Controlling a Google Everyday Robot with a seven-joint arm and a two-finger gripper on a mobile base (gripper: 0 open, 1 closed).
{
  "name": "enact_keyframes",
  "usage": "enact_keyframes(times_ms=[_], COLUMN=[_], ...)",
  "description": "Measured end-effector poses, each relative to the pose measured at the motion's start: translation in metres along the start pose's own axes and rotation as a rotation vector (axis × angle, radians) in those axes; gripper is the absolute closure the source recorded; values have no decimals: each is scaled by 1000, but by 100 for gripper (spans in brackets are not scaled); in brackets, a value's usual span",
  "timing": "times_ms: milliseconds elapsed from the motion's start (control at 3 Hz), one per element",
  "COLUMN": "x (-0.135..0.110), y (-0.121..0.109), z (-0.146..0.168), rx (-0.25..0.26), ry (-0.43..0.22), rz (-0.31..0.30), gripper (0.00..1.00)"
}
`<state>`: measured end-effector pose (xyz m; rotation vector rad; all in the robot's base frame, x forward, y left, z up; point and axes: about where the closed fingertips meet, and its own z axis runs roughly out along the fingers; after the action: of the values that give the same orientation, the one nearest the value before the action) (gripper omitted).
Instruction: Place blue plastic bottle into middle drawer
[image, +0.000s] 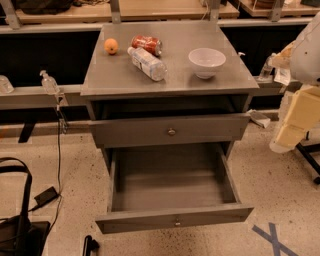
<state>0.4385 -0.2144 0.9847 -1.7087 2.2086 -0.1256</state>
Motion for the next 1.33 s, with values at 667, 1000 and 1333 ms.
enact_keyframes(times_ms=[667,1000,1333], x=[-23,-62,-148], y=[-24,-70,-142], z=[21,53,108], rx=[-47,-58,-66], ry=[-54,-103,-151], rz=[-12,-62,-174], gripper=[0,0,0])
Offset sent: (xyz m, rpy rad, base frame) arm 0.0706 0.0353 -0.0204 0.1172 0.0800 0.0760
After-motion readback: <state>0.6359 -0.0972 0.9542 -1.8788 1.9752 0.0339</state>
